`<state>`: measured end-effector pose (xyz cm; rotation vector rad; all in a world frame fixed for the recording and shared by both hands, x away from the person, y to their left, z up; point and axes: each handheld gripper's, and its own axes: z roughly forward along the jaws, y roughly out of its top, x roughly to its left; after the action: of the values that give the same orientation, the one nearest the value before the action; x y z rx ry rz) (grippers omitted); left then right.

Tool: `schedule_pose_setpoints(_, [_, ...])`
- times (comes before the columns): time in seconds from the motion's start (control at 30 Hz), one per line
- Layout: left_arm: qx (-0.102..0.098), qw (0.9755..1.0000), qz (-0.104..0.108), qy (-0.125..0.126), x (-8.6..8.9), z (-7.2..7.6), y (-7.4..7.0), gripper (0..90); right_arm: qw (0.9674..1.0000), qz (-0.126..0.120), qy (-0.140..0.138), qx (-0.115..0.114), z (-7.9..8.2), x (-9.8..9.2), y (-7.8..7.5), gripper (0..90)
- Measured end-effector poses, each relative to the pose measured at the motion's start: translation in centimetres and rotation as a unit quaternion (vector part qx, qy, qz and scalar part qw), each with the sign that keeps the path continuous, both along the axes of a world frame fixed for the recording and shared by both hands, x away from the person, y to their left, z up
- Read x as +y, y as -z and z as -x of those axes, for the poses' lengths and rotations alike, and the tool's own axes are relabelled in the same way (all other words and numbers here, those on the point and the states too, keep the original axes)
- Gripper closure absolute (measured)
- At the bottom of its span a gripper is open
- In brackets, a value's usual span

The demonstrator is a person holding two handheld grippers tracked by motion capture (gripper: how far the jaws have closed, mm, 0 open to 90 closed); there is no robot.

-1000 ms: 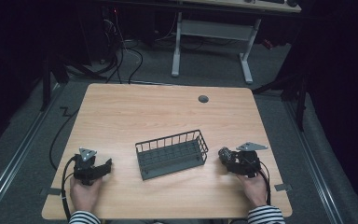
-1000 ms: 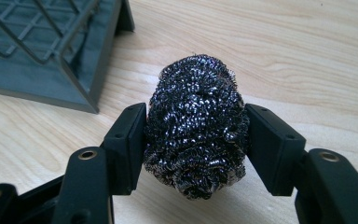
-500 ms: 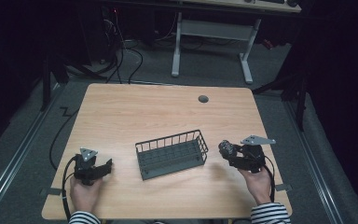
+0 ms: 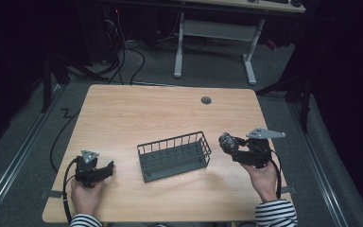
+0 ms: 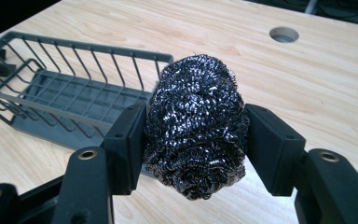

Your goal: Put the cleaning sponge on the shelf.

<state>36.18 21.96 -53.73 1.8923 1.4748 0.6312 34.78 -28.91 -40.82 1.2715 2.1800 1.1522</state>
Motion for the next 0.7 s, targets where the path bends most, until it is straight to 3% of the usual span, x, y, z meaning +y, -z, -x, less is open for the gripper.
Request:
schedule_pose_setpoints(0.3, [0.0, 1.0, 0.0, 0.0, 0.0, 0.0, 0.0, 24.8, 0.9996, -0.006, -0.027, -0.01, -0.5, 1.5, -1.5, 42.0])
schedule_pose_setpoints(0.7, [0.0, 1.0, 0.0, 0.0, 0.0, 0.0, 0.0, 24.8, 0.9986, -0.007, -0.051, -0.01, -1.1, 3.3, -1.9, 41.9])
